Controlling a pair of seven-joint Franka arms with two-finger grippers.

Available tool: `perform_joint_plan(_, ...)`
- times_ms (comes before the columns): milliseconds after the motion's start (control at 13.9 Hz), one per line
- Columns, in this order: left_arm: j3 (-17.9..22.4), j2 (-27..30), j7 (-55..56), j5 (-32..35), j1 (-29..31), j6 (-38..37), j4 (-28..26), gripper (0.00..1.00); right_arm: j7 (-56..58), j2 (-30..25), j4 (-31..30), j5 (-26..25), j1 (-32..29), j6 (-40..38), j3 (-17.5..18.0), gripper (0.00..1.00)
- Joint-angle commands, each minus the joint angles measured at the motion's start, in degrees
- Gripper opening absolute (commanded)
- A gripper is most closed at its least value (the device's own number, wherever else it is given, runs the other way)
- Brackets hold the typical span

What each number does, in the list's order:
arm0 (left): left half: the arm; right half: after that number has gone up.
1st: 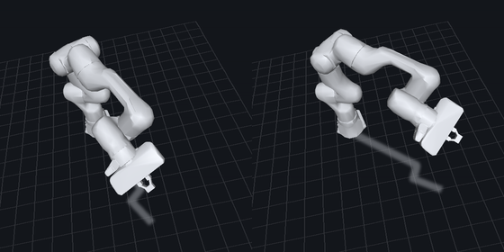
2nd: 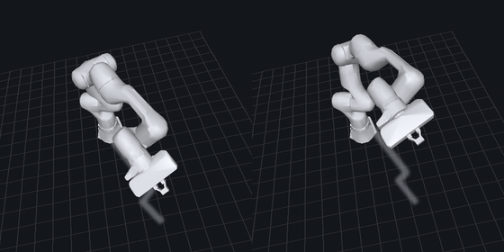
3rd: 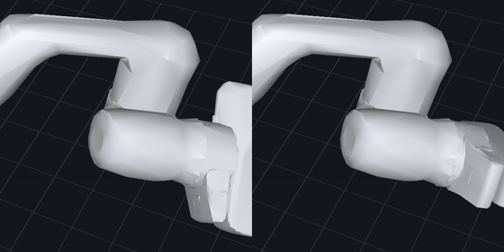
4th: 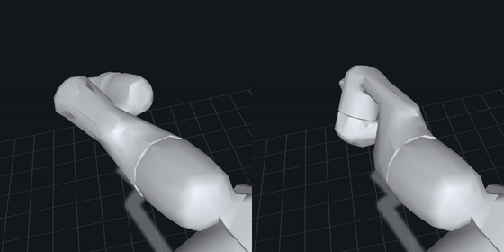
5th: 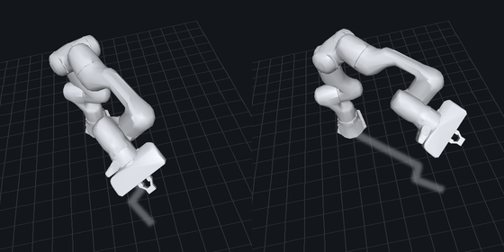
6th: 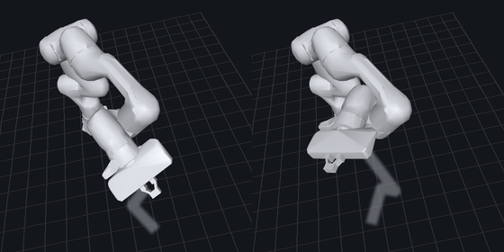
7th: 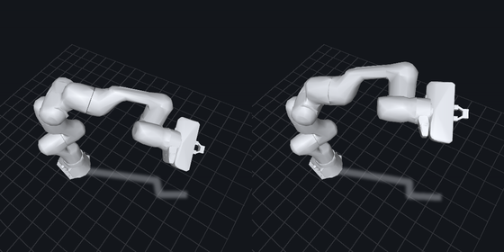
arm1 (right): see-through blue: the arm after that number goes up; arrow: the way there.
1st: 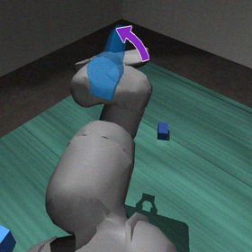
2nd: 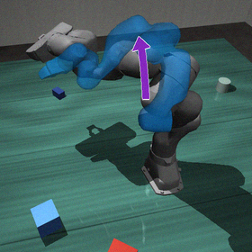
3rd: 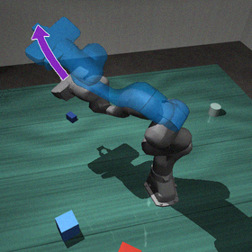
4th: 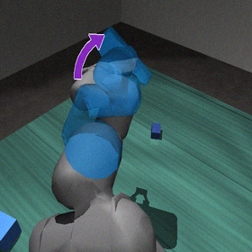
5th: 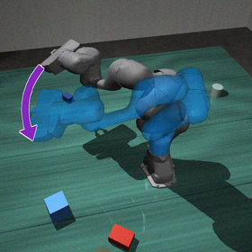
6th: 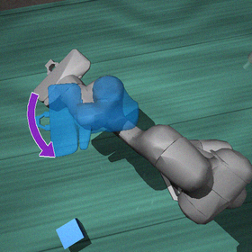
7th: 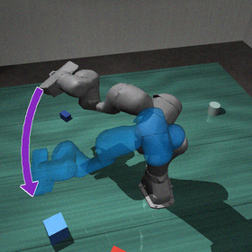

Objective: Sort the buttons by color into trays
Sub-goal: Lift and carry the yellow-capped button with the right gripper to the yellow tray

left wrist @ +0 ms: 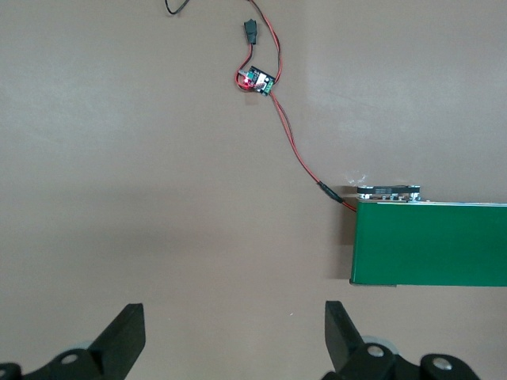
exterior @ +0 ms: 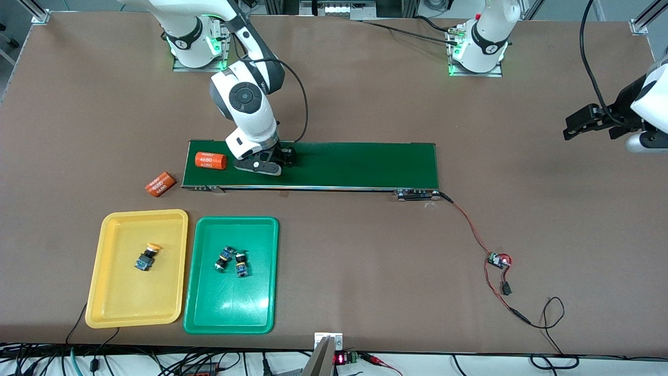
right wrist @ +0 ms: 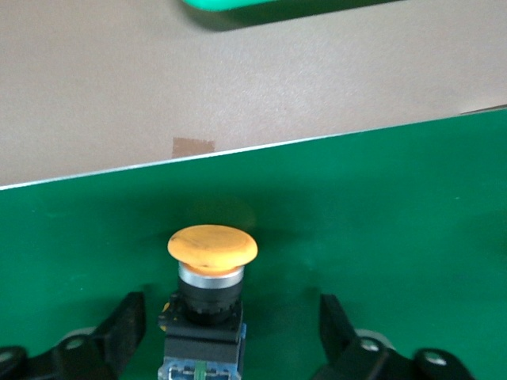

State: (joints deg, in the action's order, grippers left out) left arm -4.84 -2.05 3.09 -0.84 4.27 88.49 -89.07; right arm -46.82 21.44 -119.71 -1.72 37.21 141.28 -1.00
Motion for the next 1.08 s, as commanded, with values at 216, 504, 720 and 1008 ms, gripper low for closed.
perform_joint_plan(216,-0.2,1.4,-0.8,0.1,0.0,-0.5,-1.3,1.00,-0.2,1.3,1.3,0.4,0.9,0.8,-0.1,0.25)
perform_joint_plan(504,-0.3,1.4,-0.8,0.1,0.0,-0.6,-1.3,1.00,1.1,-2.9,3.6,0.5,-1.4,-3.4,-0.7,0.14)
perform_joint_plan(720,-0.4,1.3,-0.6,0.1,0.0,-0.6,-1.3,1.00,6.9,-3.6,13.3,0.2,-4.9,-14.3,-0.8,0.14)
perform_joint_plan(1008,-0.6,1.3,-0.1,0.1,0.0,-0.4,-1.3,1.00,25.3,-0.3,22.1,-0.3,-14.1,-16.1,-0.8,0.14)
